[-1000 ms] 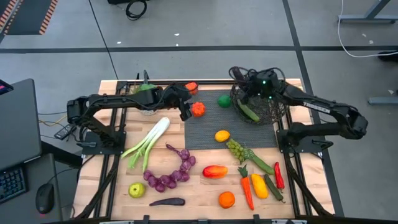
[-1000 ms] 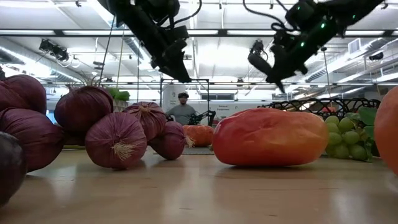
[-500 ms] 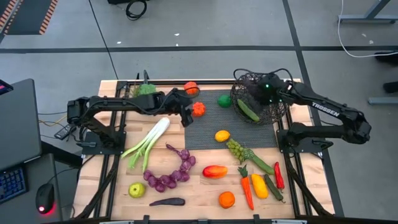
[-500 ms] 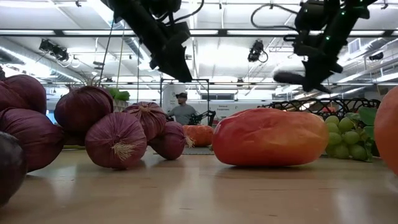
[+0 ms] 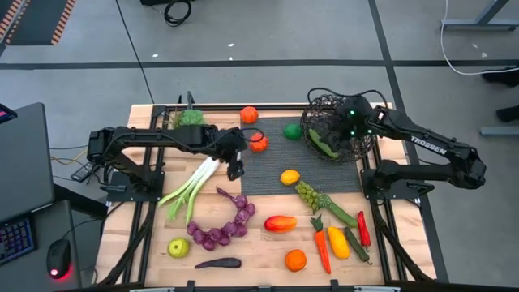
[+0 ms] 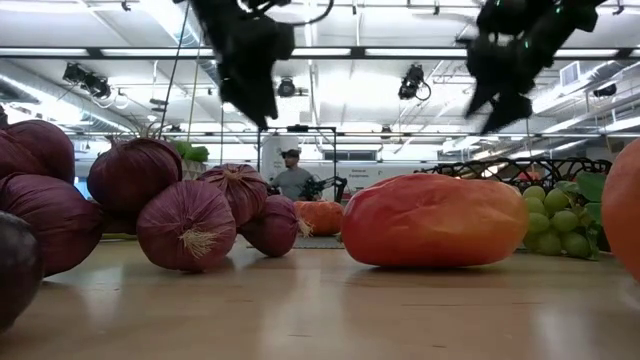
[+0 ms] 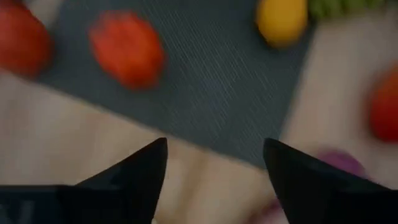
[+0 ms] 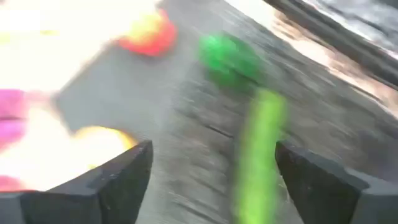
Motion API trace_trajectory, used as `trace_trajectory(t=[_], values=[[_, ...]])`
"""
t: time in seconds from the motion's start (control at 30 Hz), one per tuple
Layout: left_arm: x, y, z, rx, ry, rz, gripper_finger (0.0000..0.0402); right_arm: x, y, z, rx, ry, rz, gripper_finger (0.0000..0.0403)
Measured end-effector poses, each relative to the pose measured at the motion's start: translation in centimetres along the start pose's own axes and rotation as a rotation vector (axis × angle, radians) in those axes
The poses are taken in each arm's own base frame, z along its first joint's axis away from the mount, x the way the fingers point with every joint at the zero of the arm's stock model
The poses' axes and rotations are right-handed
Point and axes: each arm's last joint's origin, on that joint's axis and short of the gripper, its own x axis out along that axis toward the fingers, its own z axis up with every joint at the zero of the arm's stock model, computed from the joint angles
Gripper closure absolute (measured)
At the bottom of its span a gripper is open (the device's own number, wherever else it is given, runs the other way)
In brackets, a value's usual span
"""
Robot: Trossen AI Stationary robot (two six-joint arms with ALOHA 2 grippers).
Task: Build produce basket
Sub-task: Put the yellow lemon into the black basket
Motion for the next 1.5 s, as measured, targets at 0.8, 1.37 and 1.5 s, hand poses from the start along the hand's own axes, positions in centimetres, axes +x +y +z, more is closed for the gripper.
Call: trace_trajectory(t=[0.8, 1.37, 1.5], values=[[2.2, -8.6, -4.1, 0.130, 0.212, -0.177, 0.0088, 2.0, 8.5, -1.6, -0.289, 0.075, 0.399, 0.0056], [3.2, -9.2, -1.4, 0.016, -0.165, 0.022, 0.0088, 9.1, 12.9, -5.2, -0.539, 0.162, 0.062, 0.0056], [3.2, -9.2, -1.2, 0.003, -0.205, 0.048, 0.0088, 11.3, 13.4, -5.6, -0.549, 0.177, 0.061, 0.0056]])
